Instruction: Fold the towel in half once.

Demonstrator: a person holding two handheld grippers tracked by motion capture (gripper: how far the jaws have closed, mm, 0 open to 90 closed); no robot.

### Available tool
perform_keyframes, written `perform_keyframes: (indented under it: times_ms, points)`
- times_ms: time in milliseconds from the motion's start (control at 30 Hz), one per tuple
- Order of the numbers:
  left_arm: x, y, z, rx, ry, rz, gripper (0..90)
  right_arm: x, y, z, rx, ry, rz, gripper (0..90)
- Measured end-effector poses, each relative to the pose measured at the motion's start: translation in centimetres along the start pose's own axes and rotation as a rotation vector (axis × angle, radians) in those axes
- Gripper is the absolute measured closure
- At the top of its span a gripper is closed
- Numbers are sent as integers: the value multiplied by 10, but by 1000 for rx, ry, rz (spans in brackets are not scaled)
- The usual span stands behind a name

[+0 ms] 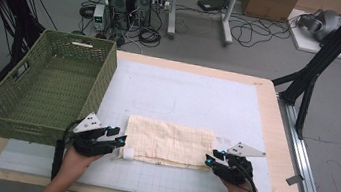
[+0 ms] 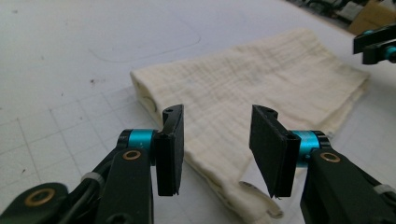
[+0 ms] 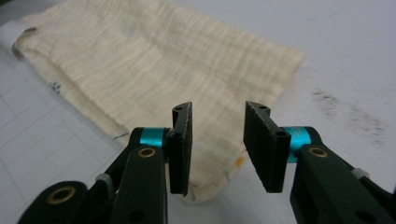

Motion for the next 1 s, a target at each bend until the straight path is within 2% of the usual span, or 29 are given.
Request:
perform_keyframes:
  times_ms: [67,133,233,300,367,433,500,600,700,867,1000]
  points:
    - [3,2,8,-13,32,-7,554,1,3,4,3,21,-14,632]
    - [7,3,14,-19,62,-21,553,2,2,5,8,31,-8,635]
    - [10,0,18,-25,93,-3,554,5,0,5,14,47,1,637]
    - [11,-2,19,-29,107,10,567,9,-1,8,21,81,8,667]
    - [11,-5,20,-30,117,32,657,13,0,13,18,117,-2,742]
    - [12,-7,21,-34,130,60,769,11,0,12,18,115,-11,824]
    - [12,-9,20,-46,124,87,864,12,1,12,18,120,-19,859]
    - [9,-11,16,-39,97,97,875,9,1,10,28,104,-34,869]
    - [5,-10,9,-15,55,63,876,6,2,6,27,75,-32,869]
    - [-2,-12,-3,38,1,29,877,1,3,-3,19,32,-34,869]
    - [-3,-13,-10,66,-10,9,876,1,1,-12,10,13,-11,870]
Point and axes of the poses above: each handheld gripper's, and its own axes: z roughly forward along the jaws, x roughly out of its underside, y roughly to its left, the point moved 6 cm from there along z, roughly forward along the jaws, and after that the axes turned 10 degrees about y, right-handed, at the moved point
